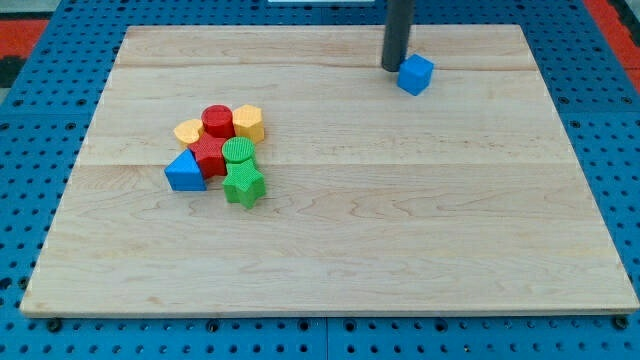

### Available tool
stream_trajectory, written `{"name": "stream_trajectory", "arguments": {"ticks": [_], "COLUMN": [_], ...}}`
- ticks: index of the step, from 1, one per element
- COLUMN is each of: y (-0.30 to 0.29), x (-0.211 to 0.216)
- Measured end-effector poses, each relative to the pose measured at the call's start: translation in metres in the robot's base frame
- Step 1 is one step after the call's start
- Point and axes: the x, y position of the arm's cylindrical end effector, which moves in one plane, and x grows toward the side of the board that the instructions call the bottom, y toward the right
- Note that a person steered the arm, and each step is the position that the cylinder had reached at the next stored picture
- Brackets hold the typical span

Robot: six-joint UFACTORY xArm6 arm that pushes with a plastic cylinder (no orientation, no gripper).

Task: Move the blue cube to the top right of the board

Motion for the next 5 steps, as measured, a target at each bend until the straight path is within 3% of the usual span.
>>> {"name": "stream_trajectory", "arguments": {"ticks": [2, 4, 5], "y": [-0.017, 0.041, 0.071], "x": [0.06, -0.019, -0.029]}}
